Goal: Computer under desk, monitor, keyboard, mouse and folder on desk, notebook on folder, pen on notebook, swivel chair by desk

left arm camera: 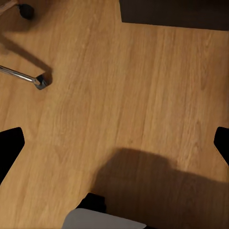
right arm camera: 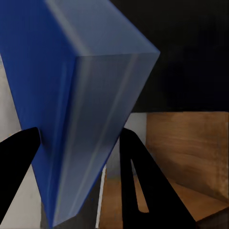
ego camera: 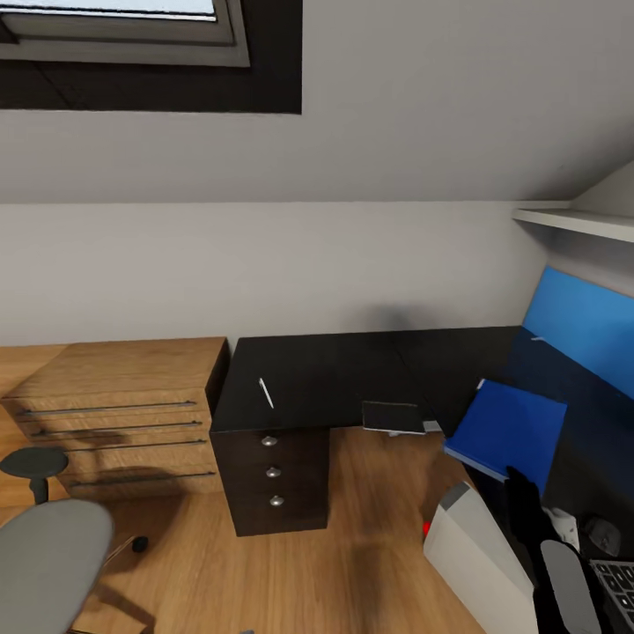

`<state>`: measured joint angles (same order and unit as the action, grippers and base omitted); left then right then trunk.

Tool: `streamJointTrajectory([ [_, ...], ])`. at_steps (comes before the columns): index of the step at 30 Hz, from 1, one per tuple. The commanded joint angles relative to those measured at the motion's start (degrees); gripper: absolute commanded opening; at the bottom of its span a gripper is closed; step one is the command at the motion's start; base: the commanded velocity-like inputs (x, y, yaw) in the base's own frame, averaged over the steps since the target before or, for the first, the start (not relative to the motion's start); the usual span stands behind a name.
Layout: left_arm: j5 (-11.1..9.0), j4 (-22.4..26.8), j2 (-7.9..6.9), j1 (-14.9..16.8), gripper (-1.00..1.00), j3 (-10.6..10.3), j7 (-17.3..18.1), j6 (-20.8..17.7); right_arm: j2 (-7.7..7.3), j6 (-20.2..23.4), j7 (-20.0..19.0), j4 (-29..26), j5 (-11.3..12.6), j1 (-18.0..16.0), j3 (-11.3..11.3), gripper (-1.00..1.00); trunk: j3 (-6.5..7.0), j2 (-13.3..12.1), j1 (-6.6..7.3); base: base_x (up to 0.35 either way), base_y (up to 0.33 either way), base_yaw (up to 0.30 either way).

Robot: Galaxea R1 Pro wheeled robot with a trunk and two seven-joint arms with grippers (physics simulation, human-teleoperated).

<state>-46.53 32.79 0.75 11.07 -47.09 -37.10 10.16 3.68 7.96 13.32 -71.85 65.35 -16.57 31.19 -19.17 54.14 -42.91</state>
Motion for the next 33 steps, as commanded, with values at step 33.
streamJointTrajectory([
  [33, -0.6, 0.1, 0.00, 0.1, 1.00, -0.5, -0.3, 0.4, -8.58, -8.4, 0.7, 19.3, 0.6, -7.8, 0.4, -1.00, -0.07, 0.1, -0.01, 0.001, 0.000, -0.001],
])
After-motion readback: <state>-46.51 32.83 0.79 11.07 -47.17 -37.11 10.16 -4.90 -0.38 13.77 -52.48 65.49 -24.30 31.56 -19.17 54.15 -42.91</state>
